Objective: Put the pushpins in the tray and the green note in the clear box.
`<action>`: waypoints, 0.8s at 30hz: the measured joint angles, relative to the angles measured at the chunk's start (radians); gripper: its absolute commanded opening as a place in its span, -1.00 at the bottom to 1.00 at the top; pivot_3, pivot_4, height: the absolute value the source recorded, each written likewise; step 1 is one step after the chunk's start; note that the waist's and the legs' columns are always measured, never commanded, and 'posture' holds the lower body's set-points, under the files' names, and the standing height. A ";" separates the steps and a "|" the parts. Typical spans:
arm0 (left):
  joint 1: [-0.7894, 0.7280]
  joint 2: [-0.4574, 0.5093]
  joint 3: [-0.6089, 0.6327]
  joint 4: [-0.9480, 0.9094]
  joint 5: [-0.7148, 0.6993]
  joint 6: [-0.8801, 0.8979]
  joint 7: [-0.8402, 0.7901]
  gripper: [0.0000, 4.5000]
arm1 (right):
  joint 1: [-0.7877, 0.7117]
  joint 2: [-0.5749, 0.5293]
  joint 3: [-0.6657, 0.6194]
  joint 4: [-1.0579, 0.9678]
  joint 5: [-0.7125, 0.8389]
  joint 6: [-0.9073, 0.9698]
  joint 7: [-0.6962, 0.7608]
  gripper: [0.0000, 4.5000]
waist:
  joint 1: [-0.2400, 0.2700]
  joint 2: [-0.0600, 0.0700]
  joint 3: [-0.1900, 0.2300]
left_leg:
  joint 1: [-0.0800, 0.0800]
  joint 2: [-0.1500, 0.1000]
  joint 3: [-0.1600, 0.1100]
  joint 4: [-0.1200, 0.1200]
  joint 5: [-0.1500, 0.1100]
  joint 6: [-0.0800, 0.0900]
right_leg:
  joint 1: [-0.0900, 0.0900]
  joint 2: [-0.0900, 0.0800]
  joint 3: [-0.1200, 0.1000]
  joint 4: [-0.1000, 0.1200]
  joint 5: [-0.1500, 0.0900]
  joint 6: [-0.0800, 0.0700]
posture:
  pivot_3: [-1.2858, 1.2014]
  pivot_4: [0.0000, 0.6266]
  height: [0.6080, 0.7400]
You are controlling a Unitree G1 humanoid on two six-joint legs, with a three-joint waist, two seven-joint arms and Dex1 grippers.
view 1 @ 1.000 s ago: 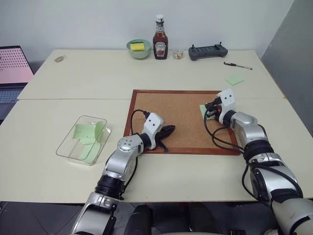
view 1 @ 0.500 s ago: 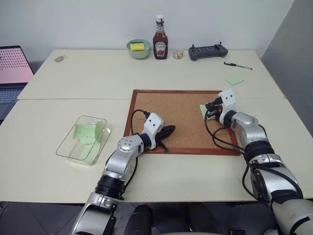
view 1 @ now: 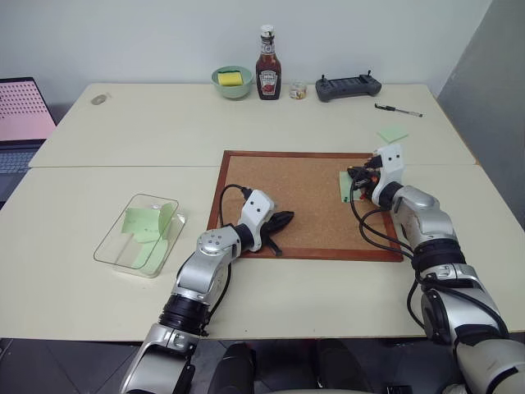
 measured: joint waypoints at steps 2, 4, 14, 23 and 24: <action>0.000 -0.001 0.000 0.000 0.001 0.000 0.000 -1.00 | 0.010 0.000 -0.004 -0.028 0.003 0.011 -0.001 -0.97 | 0.000 0.000 0.000 | 0.000 0.000 0.000 0.000 0.000 0.000 | 0.000 0.000 0.000 0.000 0.000 0.000 | 0.03 -0.52 1.00; 0.000 -0.001 0.000 0.000 0.001 0.001 0.000 -1.00 | 0.012 0.000 -0.008 -0.038 0.006 0.023 -0.002 -0.97 | 0.000 0.000 0.000 | 0.000 0.000 0.000 0.000 0.000 0.000 | 0.000 0.000 0.000 0.000 0.000 0.000 | 0.03 -0.52 1.00; -0.001 -0.007 -0.008 -0.001 0.001 0.001 -0.001 -1.00 | 0.106 -0.069 -0.050 -0.284 0.047 0.117 -0.001 -0.97 | 0.008 0.001 -0.001 | -0.001 0.000 -0.001 0.000 0.000 0.000 | 0.000 0.000 -0.001 0.000 0.000 0.000 | 0.03 -0.52 1.00; -0.008 -0.004 -0.017 0.017 0.002 -0.007 -0.017 -1.00 | 0.427 -0.267 -0.139 -0.712 0.092 0.229 0.042 -0.97 | 0.014 0.005 -0.003 | 0.000 -0.001 0.000 0.000 0.000 0.000 | 0.001 0.000 0.000 -0.001 0.000 0.000 | 0.03 -0.52 1.00; -0.009 -0.003 -0.017 0.020 0.002 -0.011 -0.022 -1.00 | 0.464 -0.288 -0.147 -0.745 0.093 0.244 0.050 -0.97 | 0.014 0.005 -0.003 | 0.000 0.000 0.000 0.000 0.000 0.000 | 0.001 0.000 0.000 -0.001 0.000 0.000 | 0.03 -0.52 1.00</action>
